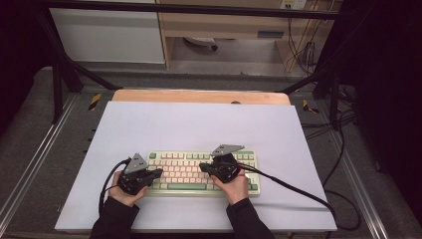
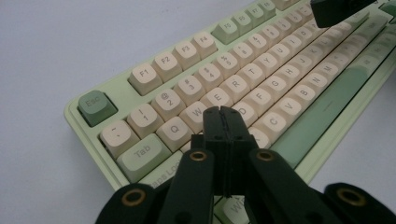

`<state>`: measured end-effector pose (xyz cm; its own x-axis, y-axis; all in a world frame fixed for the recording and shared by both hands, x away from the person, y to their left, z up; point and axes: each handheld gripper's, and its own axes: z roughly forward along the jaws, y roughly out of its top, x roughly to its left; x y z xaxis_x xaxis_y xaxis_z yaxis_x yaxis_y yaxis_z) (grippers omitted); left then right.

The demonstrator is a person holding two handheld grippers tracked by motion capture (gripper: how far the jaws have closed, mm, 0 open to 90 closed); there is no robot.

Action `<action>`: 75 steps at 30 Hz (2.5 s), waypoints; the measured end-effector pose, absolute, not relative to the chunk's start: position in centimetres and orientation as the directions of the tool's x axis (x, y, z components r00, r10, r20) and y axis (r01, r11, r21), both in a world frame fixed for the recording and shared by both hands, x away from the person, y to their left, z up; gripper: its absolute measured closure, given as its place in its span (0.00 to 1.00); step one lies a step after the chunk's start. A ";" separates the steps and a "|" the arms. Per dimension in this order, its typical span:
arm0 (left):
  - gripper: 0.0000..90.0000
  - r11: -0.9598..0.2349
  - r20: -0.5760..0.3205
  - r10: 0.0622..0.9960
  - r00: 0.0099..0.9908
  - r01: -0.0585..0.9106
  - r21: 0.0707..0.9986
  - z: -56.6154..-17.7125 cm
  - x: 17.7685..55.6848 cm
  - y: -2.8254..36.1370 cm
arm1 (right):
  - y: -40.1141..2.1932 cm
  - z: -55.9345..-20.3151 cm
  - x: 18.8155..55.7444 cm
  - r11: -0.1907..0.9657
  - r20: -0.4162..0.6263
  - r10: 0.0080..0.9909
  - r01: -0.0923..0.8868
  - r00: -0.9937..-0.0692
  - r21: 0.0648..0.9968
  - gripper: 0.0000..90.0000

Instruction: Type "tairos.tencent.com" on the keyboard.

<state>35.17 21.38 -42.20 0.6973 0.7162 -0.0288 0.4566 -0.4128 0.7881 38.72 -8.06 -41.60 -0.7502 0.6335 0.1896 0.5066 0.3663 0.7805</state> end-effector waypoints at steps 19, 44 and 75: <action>1.00 -0.413 -0.029 0.716 0.698 0.456 0.788 -42.2 35.2 21.4 | -7.4 -42.9 39.6 0.382 0.175 0.655 0.522 -0.735 0.762 1.00; 1.00 -0.411 -0.030 0.715 0.699 0.454 0.790 -42.1 35.1 21.4 | -8.0 -42.0 38.8 0.425 0.133 0.639 0.491 -0.758 0.760 1.00; 1.00 -0.419 -0.021 0.709 0.705 0.446 0.791 -41.2 35.6 19.7 | -13.6 -41.0 36.4 0.416 0.161 0.628 0.503 -0.761 0.757 1.00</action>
<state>35.60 19.68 -41.19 0.7048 0.7091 -0.0210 0.4456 -0.4194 0.7909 36.37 -13.60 -41.04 -0.7614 0.6280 0.1609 0.5034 0.4164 0.7571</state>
